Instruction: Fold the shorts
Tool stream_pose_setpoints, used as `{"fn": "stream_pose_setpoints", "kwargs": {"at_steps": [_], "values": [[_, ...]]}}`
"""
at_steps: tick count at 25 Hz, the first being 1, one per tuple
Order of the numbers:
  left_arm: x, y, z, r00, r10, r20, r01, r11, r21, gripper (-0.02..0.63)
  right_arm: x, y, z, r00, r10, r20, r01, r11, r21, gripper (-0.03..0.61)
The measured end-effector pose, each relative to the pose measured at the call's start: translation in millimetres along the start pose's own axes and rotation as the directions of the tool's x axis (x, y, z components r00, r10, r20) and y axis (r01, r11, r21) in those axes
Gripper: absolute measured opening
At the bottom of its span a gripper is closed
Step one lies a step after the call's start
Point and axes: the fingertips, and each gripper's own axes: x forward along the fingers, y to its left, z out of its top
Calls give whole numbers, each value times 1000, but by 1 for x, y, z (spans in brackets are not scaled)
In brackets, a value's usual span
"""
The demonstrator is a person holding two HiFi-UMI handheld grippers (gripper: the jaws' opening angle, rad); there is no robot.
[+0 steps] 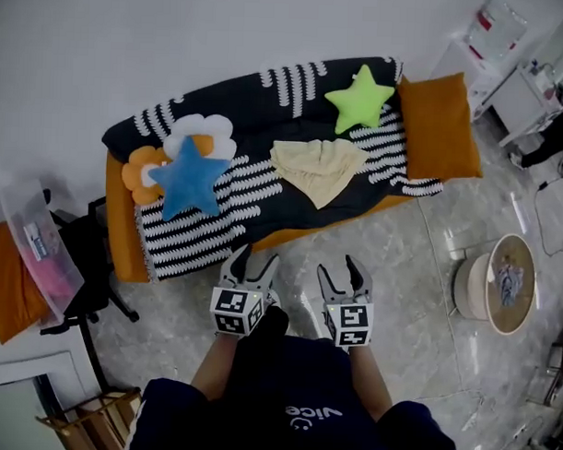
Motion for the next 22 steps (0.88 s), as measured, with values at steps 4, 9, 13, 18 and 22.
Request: {"fn": "stream_pose_setpoints", "kwargs": {"at_steps": [4,9,13,18,22], "values": [[17,20,10,999,-32,-7,32,999,3,265,21,5,8,1000,-22,-11,22,1000,11,265],[29,33,10,998,-62,-22,63,998,9,264,35,4,10,999,-46,-12,46,998,53,265],[38,43,11,997,-62,-35,62,998,9,261,44,0,11,998,-56,-27,58,997,50,264],[51,54,10,998,-36,-57,36,999,-2,259,61,-8,7,998,-31,-55,34,998,50,262],[72,62,13,997,-10,-78,10,1000,-3,258,91,-24,14,997,4,-73,-2,999,33,261]]}}
